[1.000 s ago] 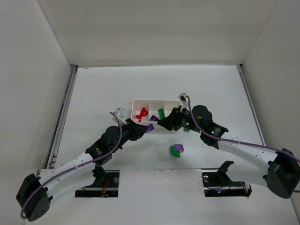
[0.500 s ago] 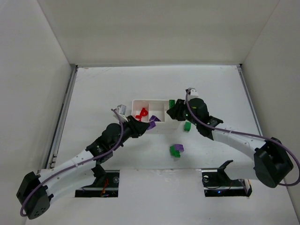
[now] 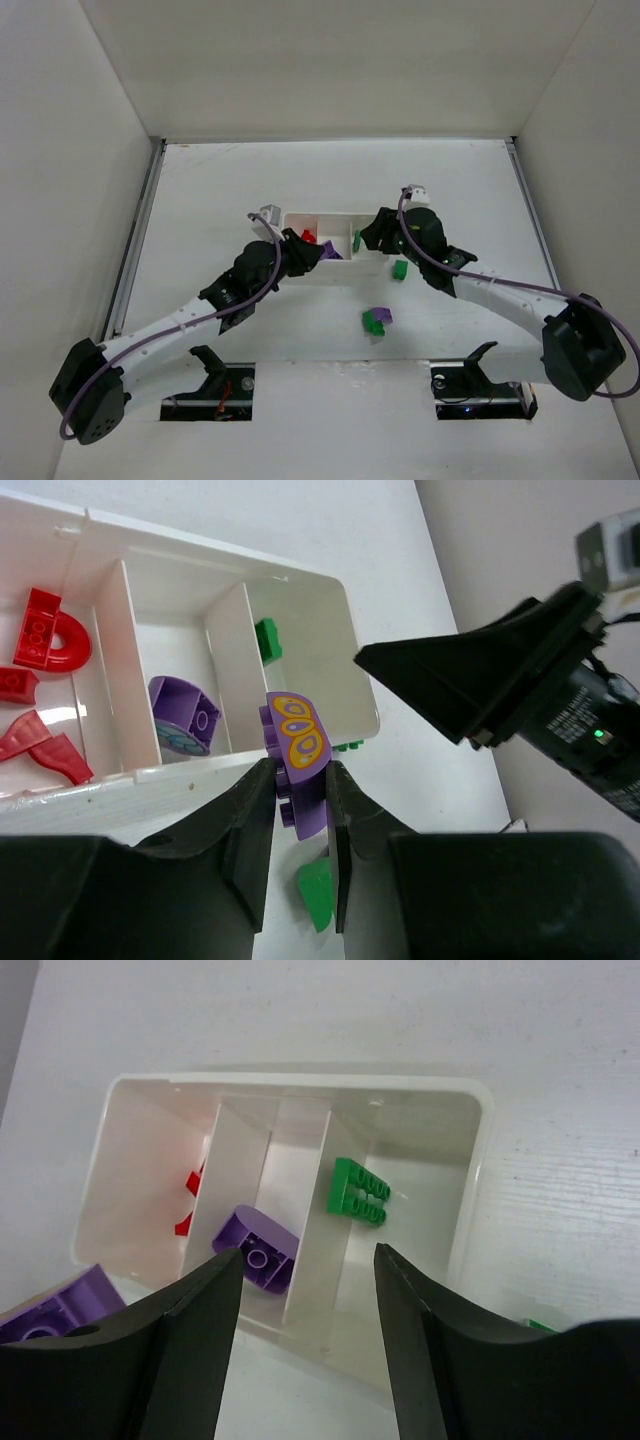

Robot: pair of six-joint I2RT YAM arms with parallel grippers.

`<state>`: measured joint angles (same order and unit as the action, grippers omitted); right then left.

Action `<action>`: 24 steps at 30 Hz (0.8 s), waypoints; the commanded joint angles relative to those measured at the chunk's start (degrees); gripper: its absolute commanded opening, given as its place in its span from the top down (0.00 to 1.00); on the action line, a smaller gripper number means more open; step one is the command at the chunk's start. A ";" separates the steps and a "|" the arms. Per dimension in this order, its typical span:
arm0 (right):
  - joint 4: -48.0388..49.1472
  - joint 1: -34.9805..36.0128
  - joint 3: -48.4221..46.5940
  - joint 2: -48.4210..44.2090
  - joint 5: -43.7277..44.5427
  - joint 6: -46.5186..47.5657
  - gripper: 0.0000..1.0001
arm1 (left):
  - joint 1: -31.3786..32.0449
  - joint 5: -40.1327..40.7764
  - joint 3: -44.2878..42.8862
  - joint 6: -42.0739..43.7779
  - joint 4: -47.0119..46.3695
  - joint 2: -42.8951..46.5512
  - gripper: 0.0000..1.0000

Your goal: Sort the legos into containers by color

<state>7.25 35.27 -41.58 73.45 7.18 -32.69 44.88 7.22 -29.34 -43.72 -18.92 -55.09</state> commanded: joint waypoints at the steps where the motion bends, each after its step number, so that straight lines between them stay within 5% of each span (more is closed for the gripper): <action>1: 1.80 0.20 0.09 -5.32 4.32 0.96 0.39 | -0.72 1.39 -4.57 2.33 -1.65 -2.55 0.92; 6: 1.81 3.44 5.71 -14.02 8.90 1.05 0.67 | -1.07 2.97 -8.62 5.40 -1.47 -9.14 0.91; 9: -0.29 6.43 9.14 -17.89 10.30 0.70 0.71 | -1.16 4.72 -11.25 7.68 -0.95 -13.71 0.91; 19: -13.74 13.99 13.55 -24.58 22.60 -3.69 0.38 | -2.30 8.07 -18.90 13.31 -0.24 -25.41 0.88; 24: -15.77 11.72 13.55 -22.13 25.43 -5.37 0.34 | -2.48 8.42 -21.01 13.67 -0.16 -29.54 0.79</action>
<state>-6.31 48.29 -27.59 50.41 28.29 -36.34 42.63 14.31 -47.55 -31.90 -17.74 -83.79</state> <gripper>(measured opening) 0.661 0.217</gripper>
